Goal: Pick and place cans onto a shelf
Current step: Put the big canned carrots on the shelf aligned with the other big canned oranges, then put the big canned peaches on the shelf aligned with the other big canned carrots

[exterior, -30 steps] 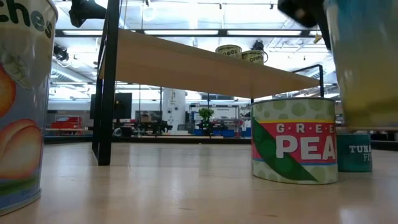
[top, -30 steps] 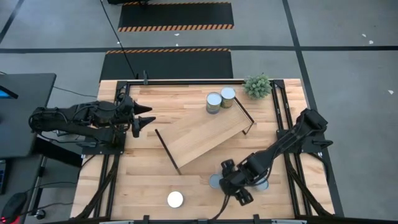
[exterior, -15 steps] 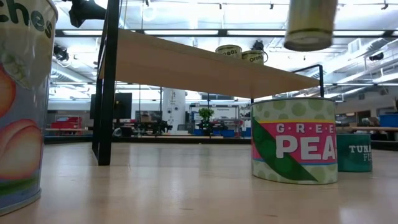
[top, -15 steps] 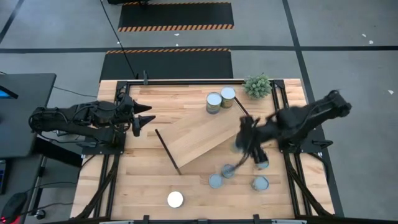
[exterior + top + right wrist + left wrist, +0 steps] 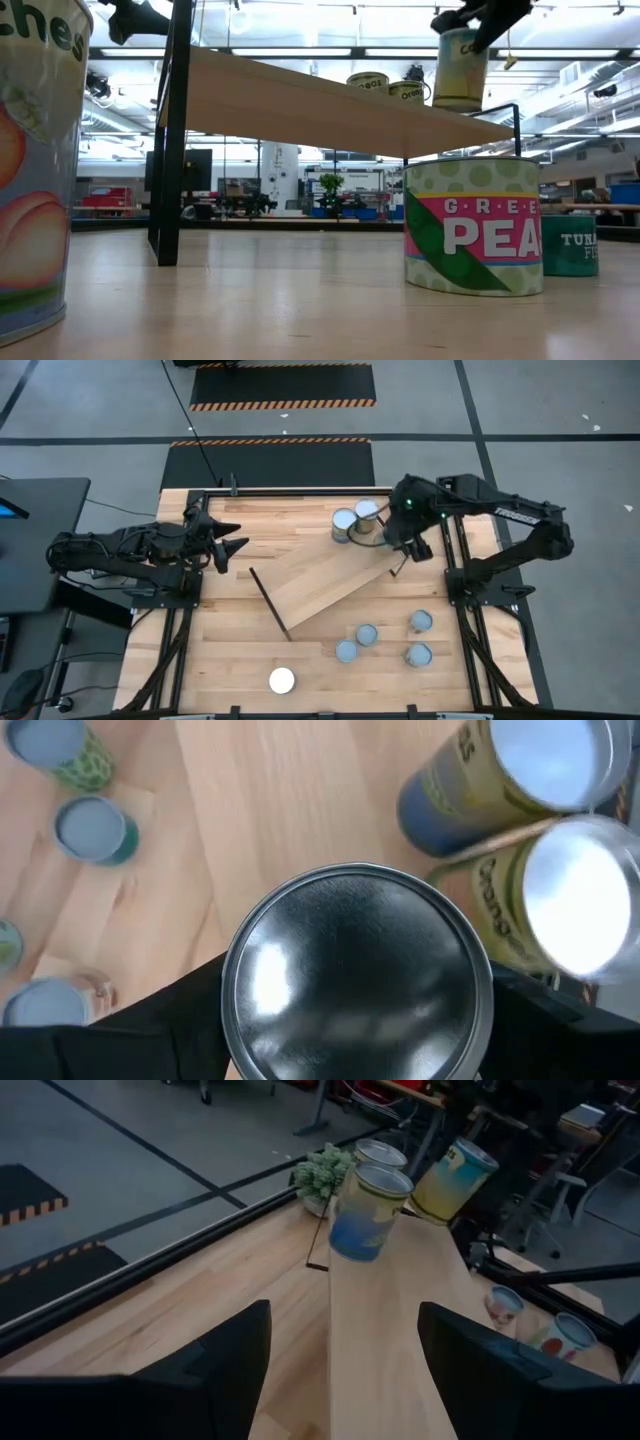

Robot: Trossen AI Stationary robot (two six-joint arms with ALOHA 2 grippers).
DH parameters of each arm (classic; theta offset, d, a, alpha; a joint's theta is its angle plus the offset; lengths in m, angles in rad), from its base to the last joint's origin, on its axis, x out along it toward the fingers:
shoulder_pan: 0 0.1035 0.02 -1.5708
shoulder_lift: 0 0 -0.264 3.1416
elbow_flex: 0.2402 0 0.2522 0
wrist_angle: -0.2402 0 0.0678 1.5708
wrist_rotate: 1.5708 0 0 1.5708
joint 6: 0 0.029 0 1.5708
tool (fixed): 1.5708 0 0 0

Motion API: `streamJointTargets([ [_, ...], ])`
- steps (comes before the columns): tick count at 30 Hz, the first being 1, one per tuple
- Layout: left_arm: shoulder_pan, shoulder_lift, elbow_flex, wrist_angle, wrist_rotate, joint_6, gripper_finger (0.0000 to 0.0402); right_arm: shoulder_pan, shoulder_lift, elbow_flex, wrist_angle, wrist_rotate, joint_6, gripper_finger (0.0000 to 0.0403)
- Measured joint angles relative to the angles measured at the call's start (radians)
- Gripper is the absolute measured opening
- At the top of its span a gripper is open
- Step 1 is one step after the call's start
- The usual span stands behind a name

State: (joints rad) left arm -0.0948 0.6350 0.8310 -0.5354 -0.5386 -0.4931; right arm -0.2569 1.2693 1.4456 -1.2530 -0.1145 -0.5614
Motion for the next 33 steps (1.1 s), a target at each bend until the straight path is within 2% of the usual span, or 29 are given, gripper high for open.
streamJointTargets([
  [4, 0.0, 0.0, 0.0, 0.0, 0.0, -0.021, 0.0259, -0.045, 0.023, 0.0, 0.0, -0.074, -0.052, 0.0313],
  [12, 0.0, 0.0, 0.0, 0.0, 0.0, -0.021, 0.0259, -0.053, 0.058, -0.018, 0.009, -0.086, -0.067, 0.0316],
  [18, 0.0, 0.0, 0.0, -0.001, 0.0, -0.021, 0.0259, -0.058, 0.059, -0.062, 0.018, -0.085, 0.002, 0.0345],
  [27, 0.0, 0.0, 0.0, -0.001, 0.0, -0.019, 0.0259, -0.061, 0.059, -0.051, 0.004, -0.021, 0.035, 0.0393],
  [33, 0.0, 0.0, 0.0, -0.001, 0.001, -0.019, 0.0259, -0.061, 0.059, 0.012, -0.097, 0.014, 0.082, 0.0396],
])
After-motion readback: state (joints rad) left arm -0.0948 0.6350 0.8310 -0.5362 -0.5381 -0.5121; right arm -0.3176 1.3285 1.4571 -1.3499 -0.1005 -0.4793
